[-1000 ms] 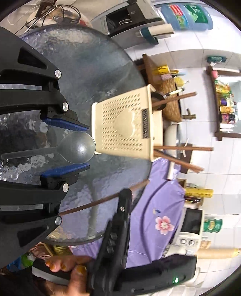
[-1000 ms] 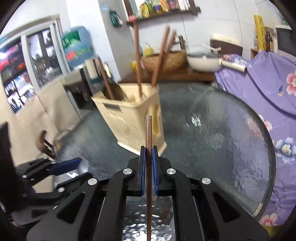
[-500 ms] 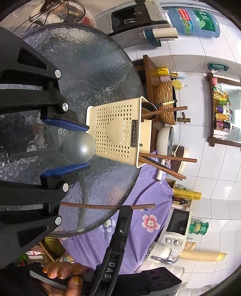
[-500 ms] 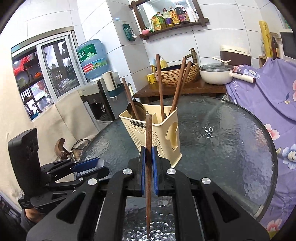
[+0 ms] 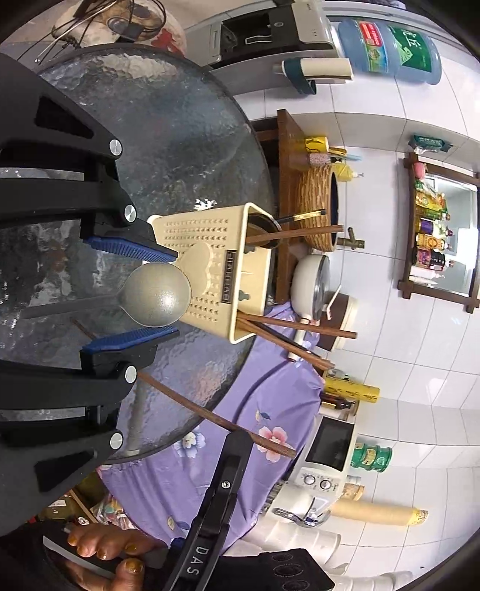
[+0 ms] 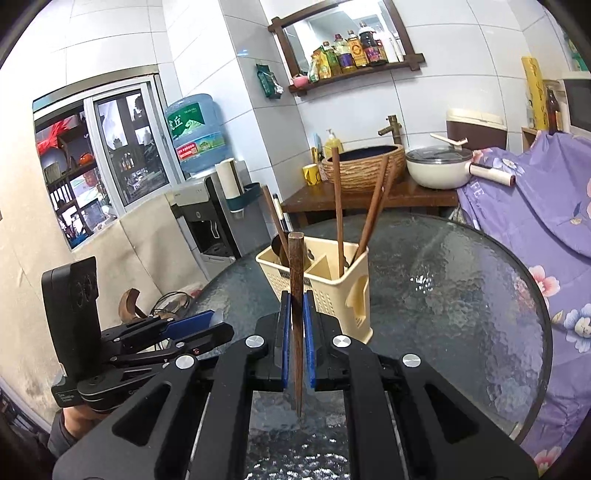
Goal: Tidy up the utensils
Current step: 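Lift the spoon and chopstick and carry both over the cream holder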
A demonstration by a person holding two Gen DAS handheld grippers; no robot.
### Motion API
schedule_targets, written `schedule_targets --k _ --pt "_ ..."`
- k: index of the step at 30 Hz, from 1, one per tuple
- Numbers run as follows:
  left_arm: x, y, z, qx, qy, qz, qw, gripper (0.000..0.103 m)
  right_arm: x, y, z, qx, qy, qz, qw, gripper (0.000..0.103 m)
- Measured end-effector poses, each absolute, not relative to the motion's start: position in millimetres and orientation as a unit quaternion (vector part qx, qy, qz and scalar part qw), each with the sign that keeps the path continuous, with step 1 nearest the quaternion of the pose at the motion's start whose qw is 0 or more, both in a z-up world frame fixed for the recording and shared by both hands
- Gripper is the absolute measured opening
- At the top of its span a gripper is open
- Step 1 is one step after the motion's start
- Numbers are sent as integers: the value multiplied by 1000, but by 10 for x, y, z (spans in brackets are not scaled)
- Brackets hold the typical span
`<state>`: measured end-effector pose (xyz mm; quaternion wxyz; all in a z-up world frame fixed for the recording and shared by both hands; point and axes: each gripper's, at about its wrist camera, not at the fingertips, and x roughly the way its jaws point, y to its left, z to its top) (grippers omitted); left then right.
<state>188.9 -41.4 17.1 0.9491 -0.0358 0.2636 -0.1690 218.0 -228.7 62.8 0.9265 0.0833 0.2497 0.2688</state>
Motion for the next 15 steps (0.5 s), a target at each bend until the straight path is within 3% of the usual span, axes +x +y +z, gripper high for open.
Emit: schedule_targets --k 6,15 --pt "2030 -342 415 -45 236 -164 957 35 2287 -2205 967 70 227 280 930 8" --pt "2455 -238 1196 -59 162 -145 974 35 2612 -2089 1764 53 165 278 945 8"
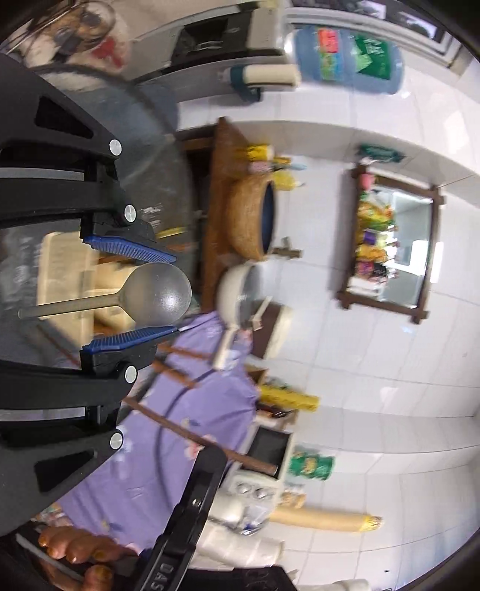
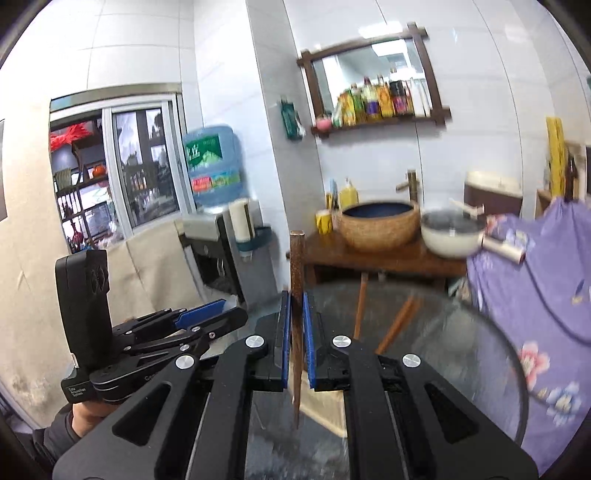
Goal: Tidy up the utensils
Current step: 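Lift the spoon and chopstick and carry both over the cream holder, then lower the spoon and chopstick into the holder and open both tools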
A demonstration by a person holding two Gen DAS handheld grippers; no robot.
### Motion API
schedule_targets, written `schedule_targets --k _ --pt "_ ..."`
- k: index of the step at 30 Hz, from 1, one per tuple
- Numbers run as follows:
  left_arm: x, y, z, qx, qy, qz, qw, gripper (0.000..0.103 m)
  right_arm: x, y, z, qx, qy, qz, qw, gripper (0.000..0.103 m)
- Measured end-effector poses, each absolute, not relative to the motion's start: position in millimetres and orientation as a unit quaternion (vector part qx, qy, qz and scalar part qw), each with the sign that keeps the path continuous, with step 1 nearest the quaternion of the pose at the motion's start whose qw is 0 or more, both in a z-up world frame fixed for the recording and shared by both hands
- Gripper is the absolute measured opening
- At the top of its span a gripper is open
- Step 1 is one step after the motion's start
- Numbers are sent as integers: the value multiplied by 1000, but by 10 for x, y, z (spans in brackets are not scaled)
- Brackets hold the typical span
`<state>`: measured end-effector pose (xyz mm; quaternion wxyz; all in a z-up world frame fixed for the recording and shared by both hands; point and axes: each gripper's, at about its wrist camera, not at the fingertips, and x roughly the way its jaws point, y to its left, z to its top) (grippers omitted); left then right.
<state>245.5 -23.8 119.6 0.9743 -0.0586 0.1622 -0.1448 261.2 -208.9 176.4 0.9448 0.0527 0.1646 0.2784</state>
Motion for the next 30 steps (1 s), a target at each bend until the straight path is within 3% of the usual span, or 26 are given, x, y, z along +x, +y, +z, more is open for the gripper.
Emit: schedule_targets --k 8,21,30 --pt "2878 -369 1402 -42 113 -82 989 35 2933 -1985 1988 29 120 228 966 8" --pt "3129 -439 639 -34 155 -72 985 35 3257 -1928 1124 43 194 215 956 8" --pt "3141 -499 232 -21 187 -74 979 35 3297 -1957 818 56 218 215 950 8"
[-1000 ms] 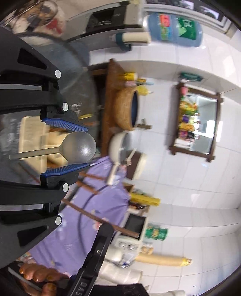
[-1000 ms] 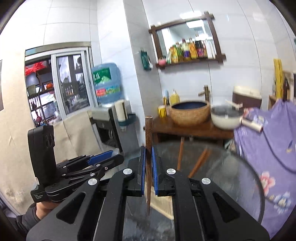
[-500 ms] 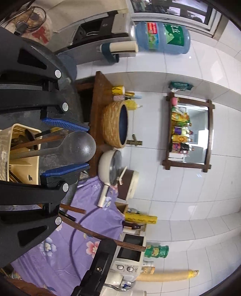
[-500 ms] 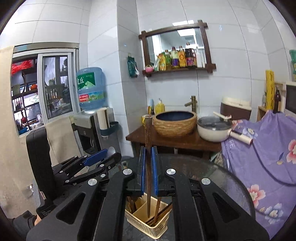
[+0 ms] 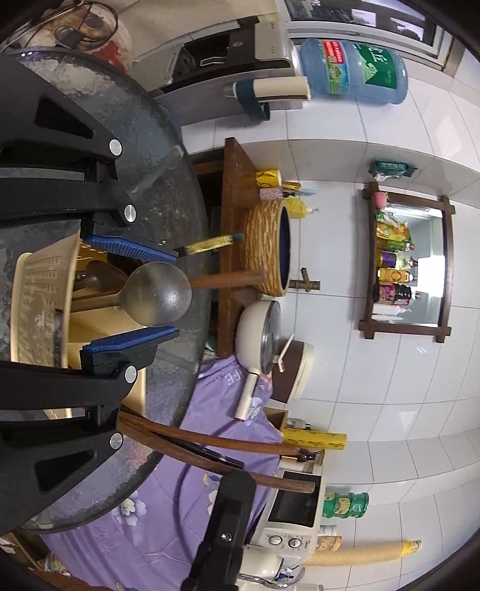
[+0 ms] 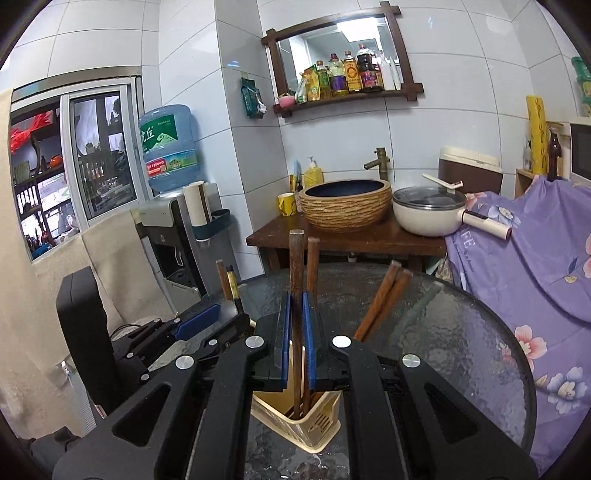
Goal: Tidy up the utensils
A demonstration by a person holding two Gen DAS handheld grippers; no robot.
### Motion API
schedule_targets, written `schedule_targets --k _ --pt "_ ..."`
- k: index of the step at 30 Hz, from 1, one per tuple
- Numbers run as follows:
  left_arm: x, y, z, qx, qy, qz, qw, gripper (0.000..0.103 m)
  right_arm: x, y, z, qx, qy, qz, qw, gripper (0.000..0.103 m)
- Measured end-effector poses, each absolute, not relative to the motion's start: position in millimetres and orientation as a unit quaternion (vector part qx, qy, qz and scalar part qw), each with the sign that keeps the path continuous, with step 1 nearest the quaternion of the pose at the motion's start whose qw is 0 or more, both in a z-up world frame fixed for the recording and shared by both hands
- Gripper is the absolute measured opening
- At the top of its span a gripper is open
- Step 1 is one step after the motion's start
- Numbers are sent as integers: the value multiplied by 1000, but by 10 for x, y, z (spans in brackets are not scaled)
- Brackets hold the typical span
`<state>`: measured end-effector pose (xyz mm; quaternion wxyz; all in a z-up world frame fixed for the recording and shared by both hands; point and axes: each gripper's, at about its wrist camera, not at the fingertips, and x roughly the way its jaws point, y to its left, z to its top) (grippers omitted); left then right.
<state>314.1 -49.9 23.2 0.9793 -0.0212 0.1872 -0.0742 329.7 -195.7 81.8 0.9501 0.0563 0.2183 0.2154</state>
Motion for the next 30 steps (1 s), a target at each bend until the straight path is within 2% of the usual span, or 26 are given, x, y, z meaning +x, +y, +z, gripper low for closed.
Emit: schedule_targets --k 12,13,15,16,17,19,21,23,24,30 --pt "3106 -510 126 -2 188 -66 980 36 3352 -2046 699 82 226 216 946 8" --pt "3084 -514 130 1 186 -67 980 38 3346 -2066 703 83 223 213 948 12" --pt "3034 -532 144 9 180 -69 981 52 3300 -2094 717 86 214 217 949 36" --pt "2984 -538 163 15 172 -68 983 55 3258 -2111 731 89 205 220 949 55" --pt "2954 -540 179 18 168 -67 983 61 3217 -2122 748 89 198 220 951 60" --pt "2866 -529 215 23 157 -67 985 71 3111 -2138 791 78 183 214 956 60" --pt "2740 -498 244 24 147 -66 987 87 2996 -2181 827 73 167 212 960 66" --pt "2539 -425 248 22 132 -66 989 97 2855 -2248 841 72 149 202 965 95" --pt "2429 -377 236 20 125 -70 989 97 2781 -2279 832 69 142 197 968 98" --pt "1863 -146 15 15 127 -91 988 97 2276 -2266 434 10 141 166 976 98"
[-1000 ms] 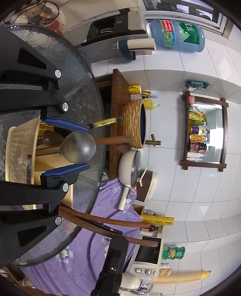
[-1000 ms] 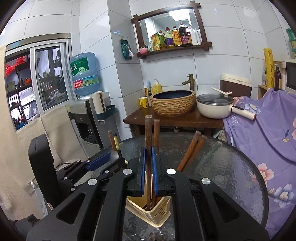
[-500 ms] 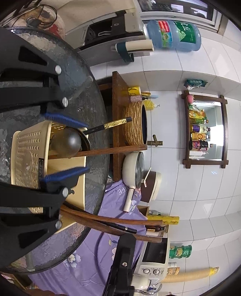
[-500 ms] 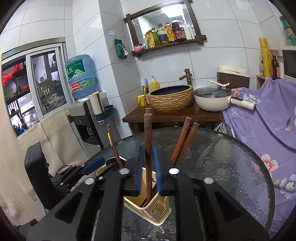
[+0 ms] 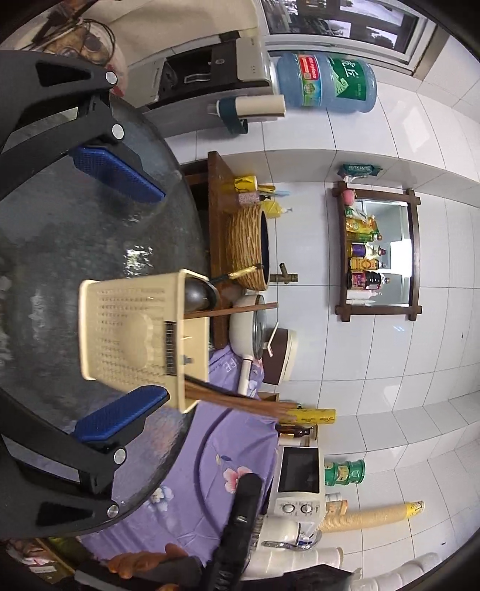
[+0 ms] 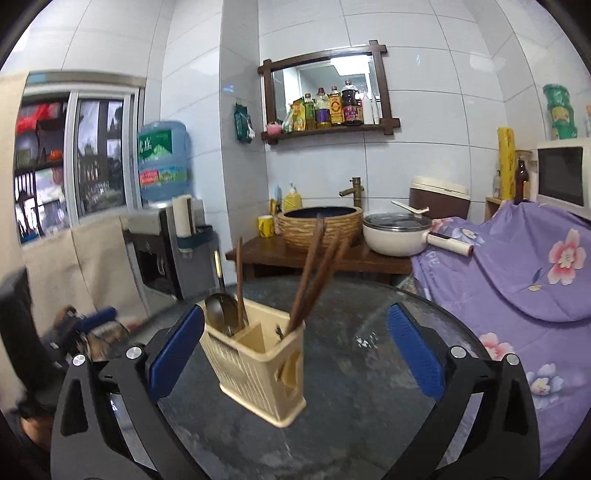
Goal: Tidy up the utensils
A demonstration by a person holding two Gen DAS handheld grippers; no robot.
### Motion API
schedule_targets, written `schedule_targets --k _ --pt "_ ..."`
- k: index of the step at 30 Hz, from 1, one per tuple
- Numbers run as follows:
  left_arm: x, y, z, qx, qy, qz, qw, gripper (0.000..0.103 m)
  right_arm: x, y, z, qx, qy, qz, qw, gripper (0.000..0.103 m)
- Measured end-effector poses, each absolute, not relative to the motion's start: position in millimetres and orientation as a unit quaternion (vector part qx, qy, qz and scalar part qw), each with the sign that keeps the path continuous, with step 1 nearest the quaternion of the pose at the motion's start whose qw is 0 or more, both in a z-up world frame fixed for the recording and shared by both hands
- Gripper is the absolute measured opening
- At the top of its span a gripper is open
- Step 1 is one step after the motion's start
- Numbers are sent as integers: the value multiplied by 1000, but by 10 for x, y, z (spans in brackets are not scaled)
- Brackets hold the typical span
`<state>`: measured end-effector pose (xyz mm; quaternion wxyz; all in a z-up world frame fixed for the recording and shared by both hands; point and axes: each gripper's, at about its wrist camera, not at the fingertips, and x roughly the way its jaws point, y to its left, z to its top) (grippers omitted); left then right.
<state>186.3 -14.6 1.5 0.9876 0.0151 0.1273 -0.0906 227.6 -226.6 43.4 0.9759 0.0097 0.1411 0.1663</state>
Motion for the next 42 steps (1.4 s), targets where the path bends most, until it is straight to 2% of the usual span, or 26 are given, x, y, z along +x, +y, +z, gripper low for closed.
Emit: schedule_targets --k 6,11,16,26,42 --pt "1335 -103 -280 15 135 -57 989 97 1729 -2149 -205 0 165 159 974 98" --pt "917 -77 -473 5 155 -22 988 97 1289 -2032 -498 -4 188 151 970 98" --pt "475 -10 -382 -18 122 -24 992 97 838 -2013 -425 -8 144 160 976 98" --pt "157 -76 -153 -24 89 -33 995 97 245 -1997 -40 -34 60 164 984 98" --pt "130 -153 -134 -26 94 -49 994 97 191 -2129 25 -7 60 162 985 98"
